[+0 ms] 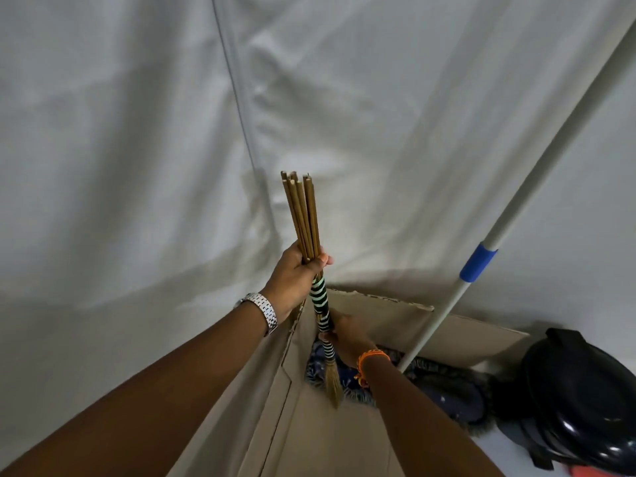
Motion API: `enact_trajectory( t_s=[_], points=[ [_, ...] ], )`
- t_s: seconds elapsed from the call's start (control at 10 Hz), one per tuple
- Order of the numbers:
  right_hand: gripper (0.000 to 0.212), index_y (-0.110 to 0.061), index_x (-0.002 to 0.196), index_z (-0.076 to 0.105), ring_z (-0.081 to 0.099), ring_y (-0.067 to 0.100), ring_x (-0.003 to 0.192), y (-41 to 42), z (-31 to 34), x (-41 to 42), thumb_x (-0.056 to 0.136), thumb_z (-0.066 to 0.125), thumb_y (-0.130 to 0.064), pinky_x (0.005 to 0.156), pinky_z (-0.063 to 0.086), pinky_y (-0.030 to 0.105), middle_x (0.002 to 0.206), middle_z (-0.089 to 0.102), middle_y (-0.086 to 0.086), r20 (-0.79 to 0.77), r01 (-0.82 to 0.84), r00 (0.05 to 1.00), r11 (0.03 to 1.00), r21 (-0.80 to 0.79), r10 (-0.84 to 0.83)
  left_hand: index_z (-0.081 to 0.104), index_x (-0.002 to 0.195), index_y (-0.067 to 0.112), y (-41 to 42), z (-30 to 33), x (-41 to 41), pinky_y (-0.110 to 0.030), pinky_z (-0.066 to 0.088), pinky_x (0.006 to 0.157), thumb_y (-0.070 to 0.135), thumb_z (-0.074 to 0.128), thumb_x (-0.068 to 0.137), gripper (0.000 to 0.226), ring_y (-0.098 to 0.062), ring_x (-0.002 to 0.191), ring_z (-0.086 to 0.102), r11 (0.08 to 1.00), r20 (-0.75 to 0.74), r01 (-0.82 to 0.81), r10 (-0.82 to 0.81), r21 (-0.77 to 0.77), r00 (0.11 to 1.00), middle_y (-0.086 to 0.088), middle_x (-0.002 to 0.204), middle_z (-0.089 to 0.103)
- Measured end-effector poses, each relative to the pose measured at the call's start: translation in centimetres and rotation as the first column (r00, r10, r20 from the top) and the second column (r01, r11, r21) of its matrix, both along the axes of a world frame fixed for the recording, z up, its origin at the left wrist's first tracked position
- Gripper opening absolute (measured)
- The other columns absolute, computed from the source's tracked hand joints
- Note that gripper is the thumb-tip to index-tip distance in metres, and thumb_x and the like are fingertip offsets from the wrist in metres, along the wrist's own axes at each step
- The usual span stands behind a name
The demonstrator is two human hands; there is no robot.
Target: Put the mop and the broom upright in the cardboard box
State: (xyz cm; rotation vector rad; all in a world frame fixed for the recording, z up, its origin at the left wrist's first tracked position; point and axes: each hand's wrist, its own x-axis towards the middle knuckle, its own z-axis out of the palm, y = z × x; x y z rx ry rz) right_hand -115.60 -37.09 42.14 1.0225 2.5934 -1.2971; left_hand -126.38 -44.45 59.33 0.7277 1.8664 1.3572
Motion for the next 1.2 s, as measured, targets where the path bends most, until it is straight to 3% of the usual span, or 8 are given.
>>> enact_trajectory(
  t_s=[0.1, 0.3, 0.4, 0.5, 0.6, 0.7, 1.0, 1.2],
  points=[
    [0.026, -0.001, 0.118, 0.060, 0.066, 0.037, 0.103, 0.9, -6.3, -2.9, 0.093, 0.065, -0.005, 0.083, 0.050, 0.038, 0.113, 0.070, 0.022, 0.001, 0.005, 1.000, 0.999, 0.044, -0.005, 0.059, 0.109, 0.004, 0.3, -7.1, -3.0, -0.043, 0.048, 0.104, 0.015, 0.056, 0.094, 0.019, -0.026, 0.111, 0.064, 0.998, -0.113, 0.048, -0.051, -0.028, 0.992, -0.018, 0.113, 0.069],
    [0.017, 0.000, 0.108, 0.061, 0.065, 0.036, 0.093, 2.4, -12.8, -5.5, 0.092, 0.057, -0.002, 0.078, 0.050, 0.041, 0.105, 0.069, 0.023, -0.055, 0.101, 0.994, 0.993, 0.061, -0.098, 0.060, 0.113, 0.010, 2.2, -12.9, -4.8, -0.036, 0.052, 0.095, 0.025, 0.059, 0.092, 0.025, -0.020, 0.102, 0.065, 0.997, -0.243, 0.043, -0.057, -0.061, 0.968, -0.008, 0.106, 0.069],
    [0.018, -0.002, 0.112, 0.060, 0.066, 0.038, 0.094, 2.5, -15.5, -6.6, 0.095, 0.056, -0.006, 0.076, 0.050, 0.039, 0.106, 0.070, 0.023, -0.057, 0.096, 0.994, 0.992, 0.076, -0.092, 0.059, 0.113, 0.009, 2.3, -15.2, -5.1, -0.035, 0.053, 0.092, 0.022, 0.060, 0.091, 0.024, -0.021, 0.100, 0.067, 0.999, -0.231, -0.027, 0.021, -0.022, 0.973, -0.005, 0.101, 0.069],
    [0.027, 0.001, 0.122, 0.059, 0.065, 0.043, 0.106, 3.5, -17.9, -8.0, 0.099, 0.054, -0.012, 0.081, 0.048, 0.036, 0.116, 0.068, 0.027, -0.019, 0.115, 0.993, 0.992, 0.060, -0.114, 0.055, 0.130, 0.010, 1.9, -17.5, -5.0, -0.027, 0.050, 0.101, 0.003, 0.059, 0.089, 0.041, -0.009, 0.111, 0.064, 0.991, -0.148, -0.124, 0.130, 0.050, 0.980, 0.002, 0.119, 0.066],
    [0.034, 0.002, 0.131, 0.055, 0.061, 0.040, 0.118, 4.9, -19.0, -9.3, 0.105, 0.046, -0.017, 0.084, 0.044, 0.030, 0.129, 0.063, 0.026, -0.014, 0.193, 0.981, 0.981, 0.037, -0.192, 0.049, 0.138, 0.010, 2.2, -18.7, -5.3, -0.032, 0.047, 0.107, -0.007, 0.057, 0.086, 0.055, -0.010, 0.120, 0.060, 0.982, -0.115, -0.156, 0.168, 0.106, 0.979, -0.004, 0.134, 0.061],
    [0.039, 0.003, 0.138, 0.049, 0.060, 0.045, 0.119, 5.4, -20.3, -10.4, 0.104, 0.049, -0.016, 0.095, 0.048, 0.040, 0.131, 0.061, 0.030, 0.021, 0.175, 0.984, 0.982, 0.069, -0.176, 0.043, 0.143, 0.011, 2.1, -19.8, -5.6, -0.038, 0.045, 0.110, -0.013, 0.052, 0.084, 0.064, -0.010, 0.127, 0.056, 0.977, -0.063, -0.170, 0.179, 0.125, 0.982, -0.007, 0.144, 0.054],
    [0.044, 0.001, 0.136, 0.053, 0.061, 0.040, 0.120, 4.5, -21.5, -9.9, 0.094, 0.064, -0.006, 0.100, 0.050, 0.041, 0.131, 0.063, 0.024, 0.086, 0.120, 0.989, 0.992, 0.040, -0.123, 0.047, 0.142, 0.014, 0.5, -20.5, -5.6, -0.033, 0.049, 0.106, -0.012, 0.063, 0.079, 0.070, -0.010, 0.124, 0.059, 0.959, -0.072, -0.245, 0.257, 0.145, 0.964, -0.005, 0.139, 0.059],
    [0.075, -0.004, 0.152, 0.035, 0.043, 0.034, 0.142, 4.0, -20.3, -6.8, 0.088, 0.073, -0.002, 0.117, 0.038, 0.037, 0.152, 0.047, 0.017, 0.184, 0.094, 0.978, 0.996, 0.002, -0.093, 0.056, 0.133, 0.019, -1.6, -19.2, -4.9, -0.038, 0.051, 0.104, -0.010, 0.061, 0.082, 0.059, -0.006, 0.119, 0.062, 0.915, -0.050, -0.370, 0.382, 0.159, 0.923, 0.001, 0.130, 0.065]
  ],
)
